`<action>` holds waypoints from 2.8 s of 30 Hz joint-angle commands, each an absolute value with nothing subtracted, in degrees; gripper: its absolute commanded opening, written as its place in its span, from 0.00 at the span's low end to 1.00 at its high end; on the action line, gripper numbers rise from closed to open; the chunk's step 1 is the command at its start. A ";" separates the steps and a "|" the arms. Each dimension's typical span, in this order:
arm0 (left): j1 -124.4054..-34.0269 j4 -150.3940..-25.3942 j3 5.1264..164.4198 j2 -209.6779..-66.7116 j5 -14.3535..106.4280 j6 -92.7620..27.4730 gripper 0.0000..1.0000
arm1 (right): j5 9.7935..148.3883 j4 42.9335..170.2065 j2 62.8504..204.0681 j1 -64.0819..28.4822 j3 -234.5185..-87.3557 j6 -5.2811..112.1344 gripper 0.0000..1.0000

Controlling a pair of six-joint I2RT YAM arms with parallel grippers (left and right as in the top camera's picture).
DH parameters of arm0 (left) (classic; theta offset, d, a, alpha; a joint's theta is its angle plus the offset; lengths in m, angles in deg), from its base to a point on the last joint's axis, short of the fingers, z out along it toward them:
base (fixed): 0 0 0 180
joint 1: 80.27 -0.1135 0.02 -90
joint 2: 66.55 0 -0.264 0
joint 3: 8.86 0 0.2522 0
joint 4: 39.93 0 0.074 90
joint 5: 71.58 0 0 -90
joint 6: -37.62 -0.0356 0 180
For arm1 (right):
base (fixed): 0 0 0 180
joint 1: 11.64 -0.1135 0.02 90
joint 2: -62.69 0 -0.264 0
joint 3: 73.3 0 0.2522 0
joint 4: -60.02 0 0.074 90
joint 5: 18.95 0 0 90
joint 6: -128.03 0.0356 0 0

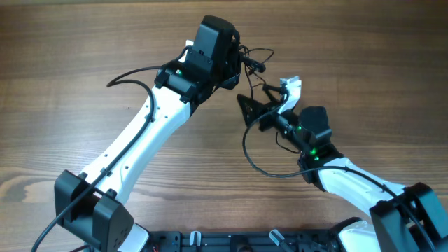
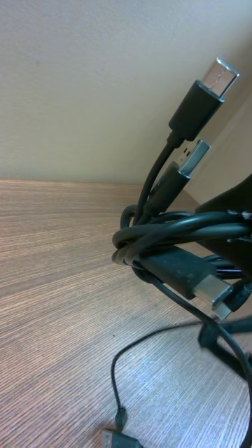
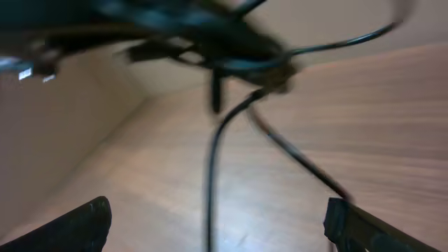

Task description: Untangle cables

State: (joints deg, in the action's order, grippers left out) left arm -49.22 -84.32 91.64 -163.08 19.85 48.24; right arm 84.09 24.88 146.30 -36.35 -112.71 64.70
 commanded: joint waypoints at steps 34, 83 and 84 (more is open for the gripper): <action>-52.43 -78.09 92.12 -163.08 25.03 50.53 0.04 | 91.10 45.75 143.33 -36.30 -112.86 71.59 0.25; -55.47 -77.74 92.12 -163.10 75.39 -7.45 0.04 | 134.92 4.14 139.39 -10.51 -112.86 125.60 0.80; -54.81 -77.74 92.12 -163.10 75.39 -7.45 0.04 | 134.92 4.20 139.39 -10.53 -112.86 125.05 0.80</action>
